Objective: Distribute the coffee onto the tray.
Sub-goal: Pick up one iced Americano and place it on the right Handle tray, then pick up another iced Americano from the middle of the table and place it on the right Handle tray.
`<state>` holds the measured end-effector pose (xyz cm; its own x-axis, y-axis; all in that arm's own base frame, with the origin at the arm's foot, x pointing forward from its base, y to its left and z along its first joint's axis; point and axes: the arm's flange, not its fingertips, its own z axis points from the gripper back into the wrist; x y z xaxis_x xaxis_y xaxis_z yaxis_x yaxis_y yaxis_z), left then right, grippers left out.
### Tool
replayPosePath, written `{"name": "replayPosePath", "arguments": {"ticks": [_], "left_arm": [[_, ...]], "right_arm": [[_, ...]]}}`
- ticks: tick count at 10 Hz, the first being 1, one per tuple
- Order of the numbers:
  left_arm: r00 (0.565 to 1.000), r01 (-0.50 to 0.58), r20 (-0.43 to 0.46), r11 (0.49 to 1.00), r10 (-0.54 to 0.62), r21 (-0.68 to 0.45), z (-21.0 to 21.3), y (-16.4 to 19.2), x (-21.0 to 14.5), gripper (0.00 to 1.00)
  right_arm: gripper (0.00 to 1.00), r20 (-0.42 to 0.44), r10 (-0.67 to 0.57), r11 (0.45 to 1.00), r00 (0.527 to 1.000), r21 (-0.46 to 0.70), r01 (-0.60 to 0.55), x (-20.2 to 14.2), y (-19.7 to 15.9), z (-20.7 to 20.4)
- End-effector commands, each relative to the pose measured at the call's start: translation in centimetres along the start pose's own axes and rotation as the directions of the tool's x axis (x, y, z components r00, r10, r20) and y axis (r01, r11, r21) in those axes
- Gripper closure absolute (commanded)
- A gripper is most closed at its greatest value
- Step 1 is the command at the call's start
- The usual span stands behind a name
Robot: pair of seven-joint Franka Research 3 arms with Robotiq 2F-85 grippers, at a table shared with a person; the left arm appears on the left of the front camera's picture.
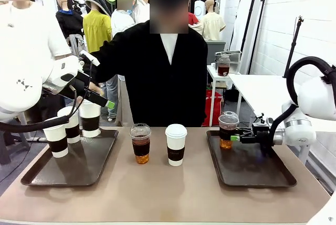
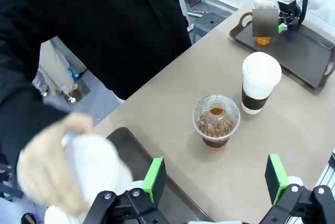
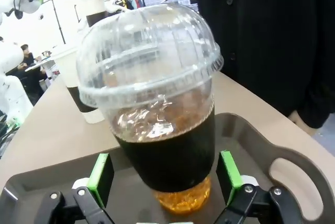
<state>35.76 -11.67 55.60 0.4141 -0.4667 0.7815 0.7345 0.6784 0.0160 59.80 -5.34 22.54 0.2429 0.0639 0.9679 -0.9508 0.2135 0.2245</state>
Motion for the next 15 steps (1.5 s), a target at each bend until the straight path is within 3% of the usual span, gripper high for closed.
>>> {"name": "replayPosePath", "arguments": {"ticks": [1, 4, 6, 12, 15], "left_arm": [[1.0, -0.003, -0.003, 1.0, 0.003, -0.013, 0.1, 0.1, -0.1, 0.0], [1.0, -0.003, -0.003, 1.0, 0.003, -0.013, 0.1, 0.1, -0.1, 0.0], [1.0, -0.003, -0.003, 1.0, 0.003, -0.013, 0.1, 0.1, -0.1, 0.0], [1.0, -0.003, -0.003, 1.0, 0.003, -0.013, 0.1, 0.1, -0.1, 0.0], [1.0, -0.003, -0.003, 1.0, 0.003, -0.013, 0.1, 0.1, -0.1, 0.0]], "right_arm": [[0.0, 0.015, 0.009, 0.997, 1.0, -0.073, -0.008, -0.1, 1.7, 0.7], [0.0, 0.025, 0.0, 0.994, 1.0, -0.113, 0.003, -0.7, 3.2, 1.8], [0.0, 0.016, -0.012, 0.998, 1.0, -0.065, 0.013, -0.8, 2.1, 2.1], [0.0, 0.016, -0.012, 0.998, 1.0, -0.065, 0.013, -0.8, 2.1, 2.1], [0.0, 0.016, -0.011, 0.996, 1.0, -0.083, 0.012, -1.3, 3.7, 2.4]]}}
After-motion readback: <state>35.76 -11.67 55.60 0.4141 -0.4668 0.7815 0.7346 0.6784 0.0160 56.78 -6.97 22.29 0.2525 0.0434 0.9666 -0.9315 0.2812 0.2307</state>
